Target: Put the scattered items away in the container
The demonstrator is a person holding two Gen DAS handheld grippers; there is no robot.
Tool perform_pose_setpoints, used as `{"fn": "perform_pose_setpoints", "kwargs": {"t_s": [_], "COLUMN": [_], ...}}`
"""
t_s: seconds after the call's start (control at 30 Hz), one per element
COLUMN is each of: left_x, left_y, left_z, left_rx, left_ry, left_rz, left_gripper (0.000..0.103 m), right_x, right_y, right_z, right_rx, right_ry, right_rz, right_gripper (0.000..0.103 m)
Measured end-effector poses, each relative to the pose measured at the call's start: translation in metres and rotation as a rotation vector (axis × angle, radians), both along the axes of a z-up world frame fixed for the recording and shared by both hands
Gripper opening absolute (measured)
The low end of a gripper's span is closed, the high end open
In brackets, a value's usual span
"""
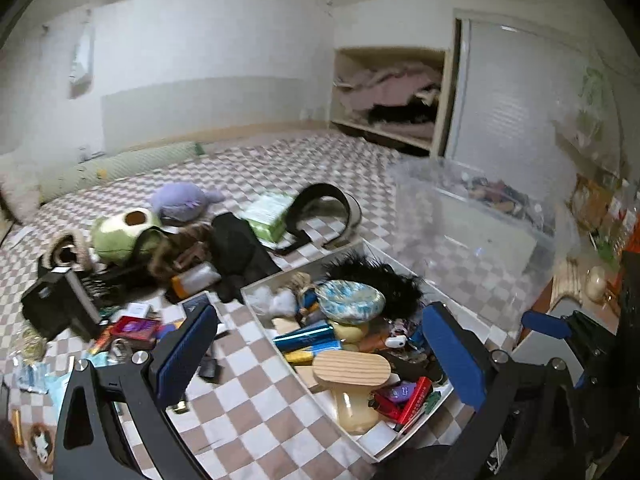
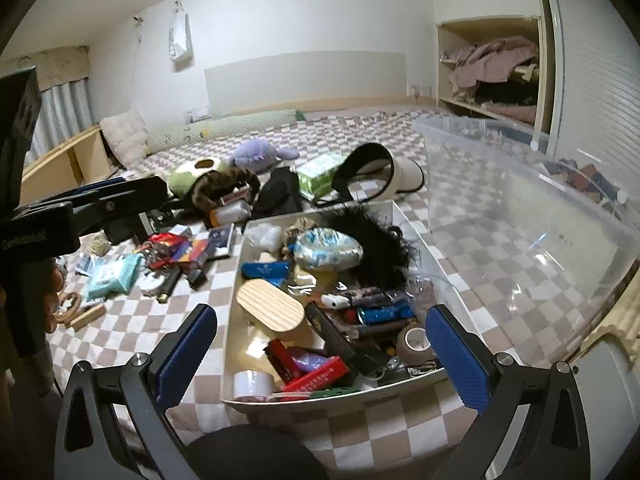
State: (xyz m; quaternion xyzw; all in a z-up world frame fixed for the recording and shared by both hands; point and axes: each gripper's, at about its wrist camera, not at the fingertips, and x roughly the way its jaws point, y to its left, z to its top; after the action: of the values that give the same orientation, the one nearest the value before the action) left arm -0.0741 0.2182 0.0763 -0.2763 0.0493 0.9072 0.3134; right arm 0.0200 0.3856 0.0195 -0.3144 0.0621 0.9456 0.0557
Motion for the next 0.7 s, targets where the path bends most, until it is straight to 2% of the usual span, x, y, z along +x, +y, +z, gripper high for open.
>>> {"fn": "perform_pose_setpoints", "kwargs": {"t_s": [0.27, 0.7], "left_x": [0.027, 0.063], "left_y": [-0.042, -0.096], "left_z": [0.016, 0.015], "left_rx": [0.000, -0.007], "left_ry": [0.062, 0.096], "left_rz": [0.094, 0.238], "left_gripper": [0.103, 0.103], "right_x": [0.015, 0.030], "right_y": [-0.017, -0.049], "right_z": [0.026, 0.046], "right_rx": [0.004, -0.004], "right_ry": [0.057, 0.130], "right_rz": [0.019, 0.072], "right_gripper": [0.103, 0.103]}}
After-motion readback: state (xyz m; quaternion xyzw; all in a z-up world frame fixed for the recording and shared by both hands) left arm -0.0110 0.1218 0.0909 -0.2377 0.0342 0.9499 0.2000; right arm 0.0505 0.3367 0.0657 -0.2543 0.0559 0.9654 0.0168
